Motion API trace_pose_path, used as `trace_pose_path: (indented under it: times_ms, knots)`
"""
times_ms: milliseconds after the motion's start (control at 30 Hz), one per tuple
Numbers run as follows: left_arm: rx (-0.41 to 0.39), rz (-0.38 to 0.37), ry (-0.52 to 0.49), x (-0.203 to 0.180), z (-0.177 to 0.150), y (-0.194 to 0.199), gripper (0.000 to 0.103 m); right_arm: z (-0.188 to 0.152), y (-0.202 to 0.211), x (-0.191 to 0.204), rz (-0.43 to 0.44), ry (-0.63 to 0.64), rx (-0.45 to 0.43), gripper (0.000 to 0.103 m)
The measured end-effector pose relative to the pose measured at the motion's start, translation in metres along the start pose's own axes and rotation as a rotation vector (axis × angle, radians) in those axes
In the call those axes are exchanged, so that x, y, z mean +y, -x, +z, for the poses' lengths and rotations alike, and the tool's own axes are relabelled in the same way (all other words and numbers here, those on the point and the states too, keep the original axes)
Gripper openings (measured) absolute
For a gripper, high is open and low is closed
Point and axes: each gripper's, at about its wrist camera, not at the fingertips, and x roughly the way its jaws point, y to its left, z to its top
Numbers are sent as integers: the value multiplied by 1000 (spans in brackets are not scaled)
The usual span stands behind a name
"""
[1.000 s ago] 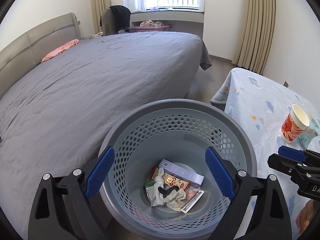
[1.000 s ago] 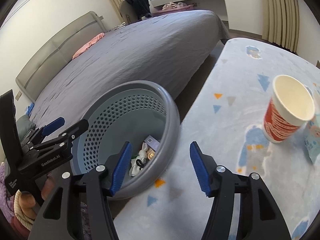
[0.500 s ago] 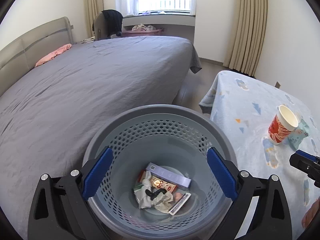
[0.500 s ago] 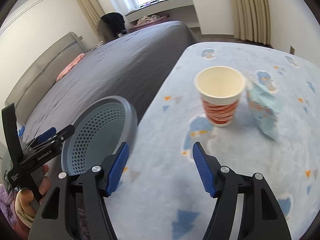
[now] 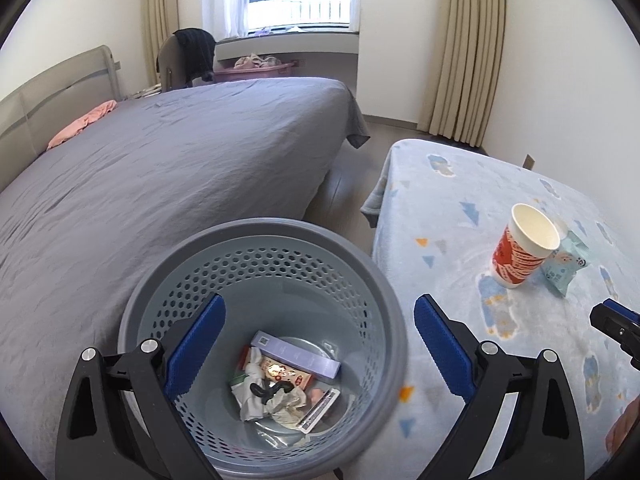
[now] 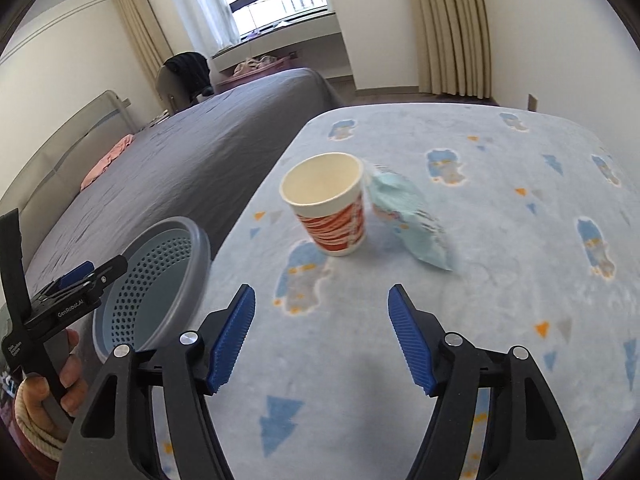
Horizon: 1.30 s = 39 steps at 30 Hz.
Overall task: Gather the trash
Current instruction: 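Move both open grippers back over the table toward the cup and snack bag, then grasp the snack bag with the right gripper while the left gripper grasps the paper cup rim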
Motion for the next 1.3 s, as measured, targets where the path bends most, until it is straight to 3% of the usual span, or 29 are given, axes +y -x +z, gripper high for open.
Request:
trace_pose_path:
  times_ms: [767, 1133, 1300]
  knots:
    - [28, -46, -75, -59, -3, -13, 94, 0, 4, -54, -103, -46, -28, 69]
    - [55, -50, -105, -68, -10, -19, 94, 23, -48, -49, -187, 73, -21, 69]
    - [66, -59, -104, -69, -11, -22, 94, 33, -73, -46, -184, 111, -1, 69]
